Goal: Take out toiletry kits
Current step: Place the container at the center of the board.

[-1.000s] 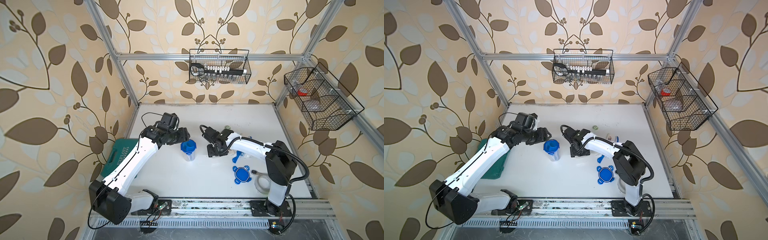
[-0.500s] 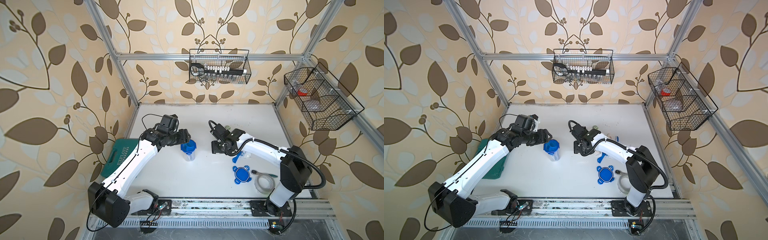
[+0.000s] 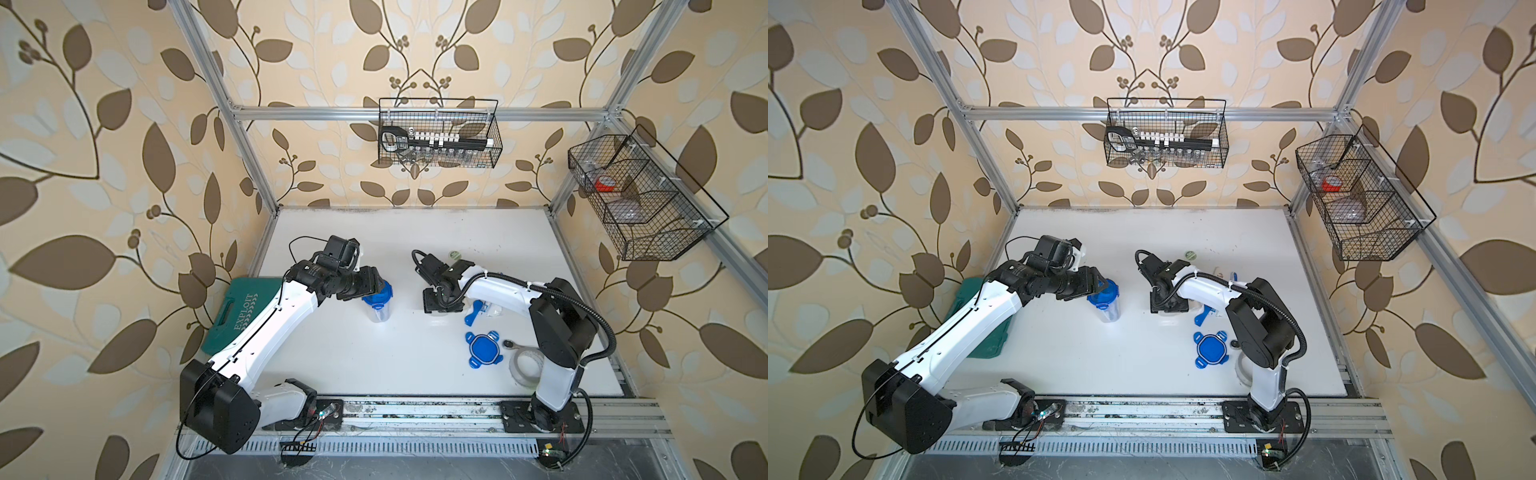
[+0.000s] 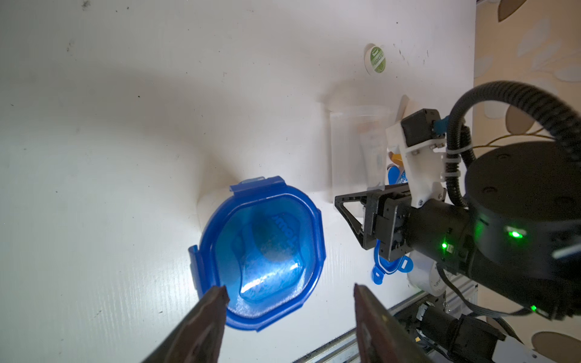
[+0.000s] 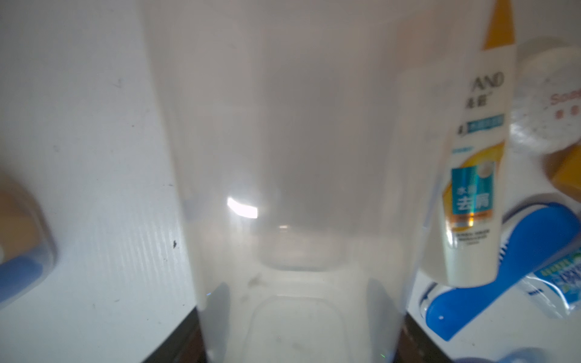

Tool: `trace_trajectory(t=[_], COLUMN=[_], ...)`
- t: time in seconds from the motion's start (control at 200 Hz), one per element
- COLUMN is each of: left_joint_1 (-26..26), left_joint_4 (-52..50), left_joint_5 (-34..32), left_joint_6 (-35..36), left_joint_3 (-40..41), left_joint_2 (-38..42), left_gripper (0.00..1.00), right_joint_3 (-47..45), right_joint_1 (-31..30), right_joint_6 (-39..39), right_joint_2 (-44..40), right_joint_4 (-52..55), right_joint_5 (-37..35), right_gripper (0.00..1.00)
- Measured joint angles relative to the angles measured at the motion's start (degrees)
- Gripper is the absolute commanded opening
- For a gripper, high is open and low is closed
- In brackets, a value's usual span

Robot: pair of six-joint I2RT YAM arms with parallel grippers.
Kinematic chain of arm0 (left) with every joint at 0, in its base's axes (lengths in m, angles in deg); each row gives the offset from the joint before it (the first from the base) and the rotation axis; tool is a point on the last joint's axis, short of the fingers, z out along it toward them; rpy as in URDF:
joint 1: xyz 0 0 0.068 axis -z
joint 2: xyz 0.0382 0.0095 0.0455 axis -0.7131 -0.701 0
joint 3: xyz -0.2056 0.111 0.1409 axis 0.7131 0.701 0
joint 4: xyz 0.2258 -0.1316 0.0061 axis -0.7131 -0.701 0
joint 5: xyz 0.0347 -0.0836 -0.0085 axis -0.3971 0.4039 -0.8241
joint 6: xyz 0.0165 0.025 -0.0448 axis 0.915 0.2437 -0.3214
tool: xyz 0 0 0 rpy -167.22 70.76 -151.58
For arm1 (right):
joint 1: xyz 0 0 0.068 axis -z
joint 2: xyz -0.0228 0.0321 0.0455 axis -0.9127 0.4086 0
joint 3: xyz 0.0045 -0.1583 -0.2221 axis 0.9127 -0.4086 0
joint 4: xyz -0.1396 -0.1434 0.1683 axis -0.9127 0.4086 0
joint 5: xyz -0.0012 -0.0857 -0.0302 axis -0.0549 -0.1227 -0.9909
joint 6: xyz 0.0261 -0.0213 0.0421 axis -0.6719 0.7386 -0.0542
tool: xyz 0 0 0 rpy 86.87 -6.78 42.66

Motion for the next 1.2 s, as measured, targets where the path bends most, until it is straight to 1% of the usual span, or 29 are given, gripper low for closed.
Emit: trace_trajectory(t=[0.425, 0.49, 0.6, 0.645, 0.71, 0.925, 1.095, 1.135, 1.2], left_joint_1=[0.0, 0.0, 0.0, 0.0, 0.0, 0.0, 0.0, 0.0, 0.0], left_joint_4=[-0.81, -0.76, -0.9, -0.9, -0.92, -0.94, -2.21, -2.67, -2.95], left_joint_5=[1.07, 1.18, 1.31, 1.33, 1.33, 1.33, 0.63, -0.15, -1.75], left_joint_6=[0.02, 0.0, -0.04, -0.07, -0.09, -0.11, -0.87, -1.2, -1.4], left_joint_3=[0.28, 0.7, 1.53, 1.7, 1.77, 1.79, 1.51, 1.36, 1.36], left_joint_2=[1.46, 1.46, 1.51, 1.51, 1.51, 1.57, 2.38, 2.93, 4.57], left_gripper=[0.65, 0.66, 0.67, 0.67, 0.67, 0.68, 0.77, 0.79, 0.8], right_joint_3=[0.0, 0.0, -0.02, -0.02, -0.02, -0.02, 0.59, 1.27, 2.47], right_joint_1=[3.78, 3.89, 3.87, 3.82, 3.74, 3.45, 2.21, 1.44, -0.2], right_joint_6=[1.51, 2.03, 3.3, 3.23, 3.61, 3.67, 3.65, 3.61, 3.19], right_joint_2=[0.0, 0.0, 0.0, 0.0, 0.0, -0.63, -5.31, -6.78, -9.77], right_joint_4=[1.46, 1.62, 1.75, 1.81, 1.88, 3.06, 5.99, 7.13, 8.24], right_joint_5=[-2.16, -2.25, -2.01, -1.97, -1.9, -1.79, -2.23, -2.54, -2.91], right_gripper=[0.68, 0.73, 0.84, 0.87, 0.88, 0.88, 0.88, 0.84, 0.74])
